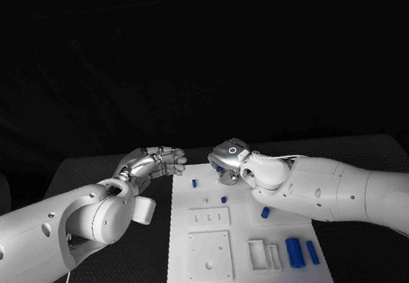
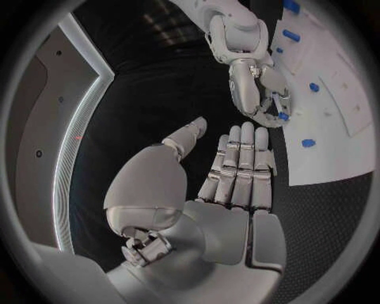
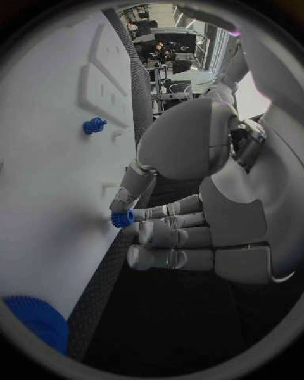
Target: Assemble the parts on the task board
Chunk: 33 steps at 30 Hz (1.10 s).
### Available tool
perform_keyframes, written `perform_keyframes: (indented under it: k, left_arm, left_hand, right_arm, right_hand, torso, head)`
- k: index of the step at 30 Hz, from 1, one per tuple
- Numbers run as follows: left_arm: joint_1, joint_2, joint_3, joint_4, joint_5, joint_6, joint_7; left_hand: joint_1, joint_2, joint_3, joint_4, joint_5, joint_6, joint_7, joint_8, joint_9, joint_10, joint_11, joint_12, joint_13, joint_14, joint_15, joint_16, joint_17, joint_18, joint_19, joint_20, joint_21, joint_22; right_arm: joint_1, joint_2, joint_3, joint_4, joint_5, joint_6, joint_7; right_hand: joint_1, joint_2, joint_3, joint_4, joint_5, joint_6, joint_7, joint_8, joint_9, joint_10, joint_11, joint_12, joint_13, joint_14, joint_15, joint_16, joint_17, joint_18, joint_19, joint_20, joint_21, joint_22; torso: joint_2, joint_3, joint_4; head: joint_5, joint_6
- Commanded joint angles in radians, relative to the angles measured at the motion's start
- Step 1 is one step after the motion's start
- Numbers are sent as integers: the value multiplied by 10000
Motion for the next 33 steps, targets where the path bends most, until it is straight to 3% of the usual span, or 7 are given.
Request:
perform_keyframes:
  k: [1,14,17,22,25,33]
  left_arm:
    - [23,15,7,18,21,135,54]
    - [23,22,7,21,21,125,53]
    - [23,23,7,24,21,125,46]
    - [23,3,7,28,21,107,41]
    - [23,2,7,18,21,103,38]
    - [23,-38,8,4,21,91,34]
  left_hand:
    - [-90,-17,12,-26,30,-23,56,-45,-10,-27,46,-38,-14,-13,49,-63,12,154,-83,-2,34,235]
    - [-93,-20,17,-31,30,-23,57,-50,-10,-23,46,-50,-16,-13,51,-73,20,156,-87,0,41,235]
    - [-94,-22,18,-32,30,-23,57,-51,-10,-23,46,-52,-16,-12,51,-75,22,157,-88,0,43,235]
    - [-98,-29,18,-35,29,-28,59,-57,-11,-24,51,-60,-18,-12,52,-81,27,158,-90,1,46,234]
    - [-99,-32,20,-38,29,-33,61,-61,-12,-25,54,-65,-19,-11,52,-84,30,159,-91,2,49,234]
    - [-100,-40,25,-44,29,-44,66,-71,-15,-28,61,-79,-22,-12,54,-94,37,161,-96,4,54,233]
  right_arm:
    - [-3,-39,-2,15,-157,340,-88]
    - [-3,20,-2,-92,-35,443,-61]
    - [-3,74,-2,-172,274,444,109]
    - [-2,66,-3,-231,493,372,183]
    - [0,18,-3,-227,586,293,173]
    - [51,-239,-2,137,802,-169,206]
  right_hand:
    - [75,24,82,5,61,63,7,0,6,638,-117,19,-13,-270,-211,42,-15,316,200,-252,66,222]
    - [58,17,96,6,61,60,10,-12,9,638,-114,1,-11,-278,-209,49,-23,316,185,-253,75,220]
    - [-8,-70,132,13,59,-93,72,-122,-16,509,-61,-117,-34,-347,-157,-6,-84,316,94,-227,43,193]
    - [-93,-505,75,30,51,-880,402,-587,-187,-338,285,-554,-246,-338,187,-64,-221,269,20,-116,-12,157]
    - [-107,-802,44,60,55,-1351,428,-841,-299,-1044,452,-572,-459,-354,343,-102,-305,247,-20,-58,-73,123]
    - [-240,-1312,13,273,56,-1853,437,-1048,-387,-1792,546,-553,-722,-380,434,-156,-472,259,-35,10,-214,44]
  torso:
    - [23,-7,-7]
    - [47,-3,3]
    - [55,-2,3]
    - [64,-10,3]
    - [61,-11,-14]
    - [69,2,-21]
  head:
    - [2,-11]
    - [-3,3]
    - [2,5]
    - [13,-15]
    - [33,-22]
    - [46,2]
